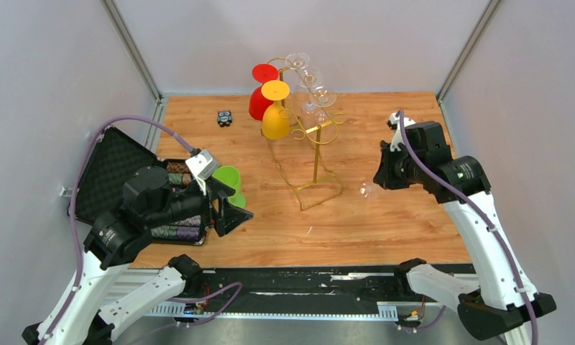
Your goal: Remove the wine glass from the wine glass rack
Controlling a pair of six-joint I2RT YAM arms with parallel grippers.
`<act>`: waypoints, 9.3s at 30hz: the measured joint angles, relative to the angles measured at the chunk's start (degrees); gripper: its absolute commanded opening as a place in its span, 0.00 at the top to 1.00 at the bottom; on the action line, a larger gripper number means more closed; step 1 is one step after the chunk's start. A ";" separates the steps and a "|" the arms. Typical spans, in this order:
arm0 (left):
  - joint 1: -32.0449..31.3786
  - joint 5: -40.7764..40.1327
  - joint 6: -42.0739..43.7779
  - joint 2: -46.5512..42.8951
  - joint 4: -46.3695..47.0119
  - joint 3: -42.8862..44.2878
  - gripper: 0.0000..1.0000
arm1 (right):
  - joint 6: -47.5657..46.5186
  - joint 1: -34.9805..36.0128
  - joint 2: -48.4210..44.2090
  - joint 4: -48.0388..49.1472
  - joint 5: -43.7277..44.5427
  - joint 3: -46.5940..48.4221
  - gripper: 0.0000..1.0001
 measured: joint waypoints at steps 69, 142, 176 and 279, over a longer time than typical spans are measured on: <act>0.00 -14.25 -6.34 6.60 -2.10 6.43 0.00 | -0.02 -32.92 40.63 13.75 -1.70 28.09 0.36; 26.36 14.99 -42.23 55.04 33.11 24.70 0.52 | 2.10 -13.29 -14.78 28.20 -18.97 -0.50 0.35; 26.36 16.22 -42.75 57.29 33.31 29.77 0.66 | 0.66 -11.89 -15.21 29.07 -16.65 -1.64 0.37; 29.20 19.58 -33.16 35.63 22.12 22.01 1.00 | 4.07 -10.23 -9.42 25.55 -17.05 4.50 0.27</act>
